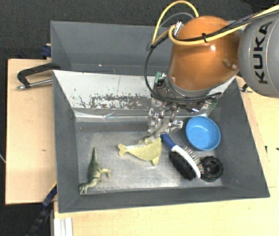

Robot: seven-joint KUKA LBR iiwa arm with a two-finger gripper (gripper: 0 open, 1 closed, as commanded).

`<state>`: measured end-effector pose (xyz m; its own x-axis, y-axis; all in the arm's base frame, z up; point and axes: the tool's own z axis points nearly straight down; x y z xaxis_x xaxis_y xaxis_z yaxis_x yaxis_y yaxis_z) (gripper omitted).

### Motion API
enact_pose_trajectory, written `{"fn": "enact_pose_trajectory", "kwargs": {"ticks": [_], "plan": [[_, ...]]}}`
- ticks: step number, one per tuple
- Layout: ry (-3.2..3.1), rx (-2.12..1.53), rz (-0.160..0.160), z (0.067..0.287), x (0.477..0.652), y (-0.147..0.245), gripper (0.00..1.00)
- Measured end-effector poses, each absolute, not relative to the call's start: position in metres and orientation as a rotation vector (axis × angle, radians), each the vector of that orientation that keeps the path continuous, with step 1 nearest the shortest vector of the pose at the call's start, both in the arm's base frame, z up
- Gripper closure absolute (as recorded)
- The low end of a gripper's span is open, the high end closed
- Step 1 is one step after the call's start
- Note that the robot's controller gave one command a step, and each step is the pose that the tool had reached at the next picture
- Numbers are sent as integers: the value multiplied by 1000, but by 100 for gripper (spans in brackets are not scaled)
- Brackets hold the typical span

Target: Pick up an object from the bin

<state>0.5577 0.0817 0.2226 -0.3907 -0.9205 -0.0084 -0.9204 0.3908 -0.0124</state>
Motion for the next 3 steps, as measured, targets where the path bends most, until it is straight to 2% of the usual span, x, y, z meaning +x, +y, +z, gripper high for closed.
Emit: {"fn": "enact_pose_trajectory", "kwargs": {"ticks": [1,2,3], "plan": [[2613,-1734,0,218,556,83,0],[2215,-2228,5,84,562,67,0],[2211,-2223,2,88,564,69,100]]}}
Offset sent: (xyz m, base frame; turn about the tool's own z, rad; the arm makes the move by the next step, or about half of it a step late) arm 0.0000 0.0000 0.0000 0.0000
